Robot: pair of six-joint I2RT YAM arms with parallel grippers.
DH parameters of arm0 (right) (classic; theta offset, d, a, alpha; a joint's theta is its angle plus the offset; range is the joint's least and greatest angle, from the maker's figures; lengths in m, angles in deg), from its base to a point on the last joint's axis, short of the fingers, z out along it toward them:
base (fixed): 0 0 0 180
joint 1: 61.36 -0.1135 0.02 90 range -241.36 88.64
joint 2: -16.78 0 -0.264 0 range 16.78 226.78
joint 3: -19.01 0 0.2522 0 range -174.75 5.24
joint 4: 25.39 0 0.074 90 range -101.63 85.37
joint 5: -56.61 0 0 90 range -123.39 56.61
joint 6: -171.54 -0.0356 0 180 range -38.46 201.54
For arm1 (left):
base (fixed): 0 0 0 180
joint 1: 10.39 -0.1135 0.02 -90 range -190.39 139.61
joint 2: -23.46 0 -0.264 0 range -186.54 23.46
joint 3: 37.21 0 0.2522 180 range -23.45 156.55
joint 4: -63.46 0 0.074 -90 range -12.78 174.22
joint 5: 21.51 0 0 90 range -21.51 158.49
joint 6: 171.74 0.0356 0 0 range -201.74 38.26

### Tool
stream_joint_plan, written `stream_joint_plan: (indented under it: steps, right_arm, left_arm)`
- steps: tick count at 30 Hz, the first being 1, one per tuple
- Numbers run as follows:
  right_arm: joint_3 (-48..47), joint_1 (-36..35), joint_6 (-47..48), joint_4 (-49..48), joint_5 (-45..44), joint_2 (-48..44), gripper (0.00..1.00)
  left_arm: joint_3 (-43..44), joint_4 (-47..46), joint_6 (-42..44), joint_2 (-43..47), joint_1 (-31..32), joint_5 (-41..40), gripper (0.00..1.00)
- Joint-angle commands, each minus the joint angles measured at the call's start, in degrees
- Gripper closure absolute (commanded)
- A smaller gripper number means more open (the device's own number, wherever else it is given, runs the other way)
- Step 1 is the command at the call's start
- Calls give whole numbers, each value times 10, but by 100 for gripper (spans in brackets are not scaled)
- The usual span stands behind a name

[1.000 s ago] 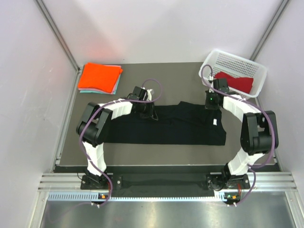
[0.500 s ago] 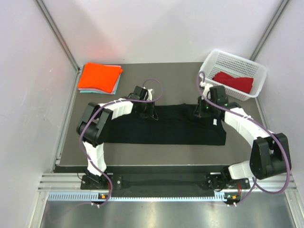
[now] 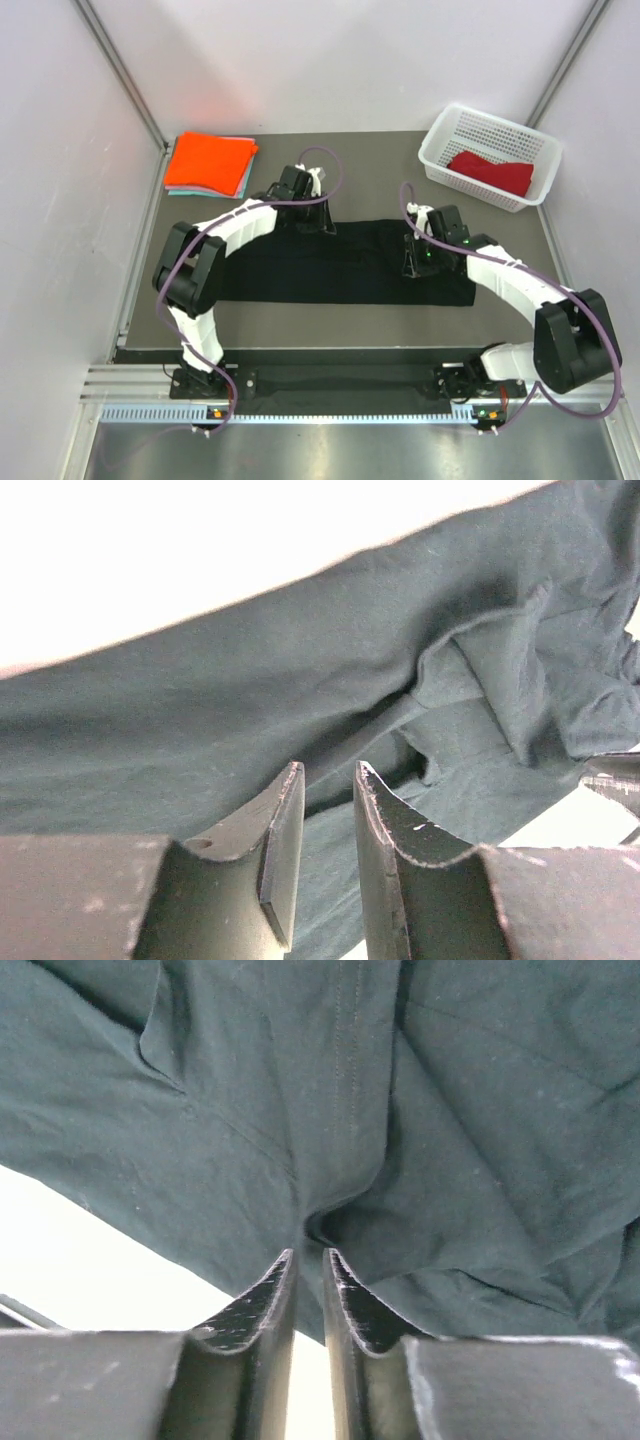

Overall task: Fold and stack the t-shirts
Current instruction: Fold the tshirt

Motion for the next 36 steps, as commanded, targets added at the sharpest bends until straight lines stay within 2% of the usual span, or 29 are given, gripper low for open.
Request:
stream_joint_plan:
  steps: [1,4,7,10,17,20,26,36]
  right_arm:
    - [-12,-11,-6,13,1,-13,75]
    - [-30,-10,-29,7,-30,-32,62]
    - [-44,-7,-35,-35,-48,-26,56]
    - [-68,-6,-7,-87,-41,20,53]
    - [-167,11,44,-105,-1,180,55]
    - [-193,14,61,-100,-2,214,53]
    - [-213,16,94,-97,23,247,52]
    - [-200,16,87,-101,81,230,60]
  left_arm:
    - [26,51,26,21,-3,-34,68]
    - [14,60,37,37,-16,-46,68]
    - [-1,63,40,57,-39,-41,68]
    - [-19,60,41,81,-71,-11,68]
    - [-59,61,54,119,-104,24,68]
    - [-69,61,60,132,-112,35,68]
    - [-70,63,65,151,-120,41,68]
    - [-68,63,64,149,-123,42,68]
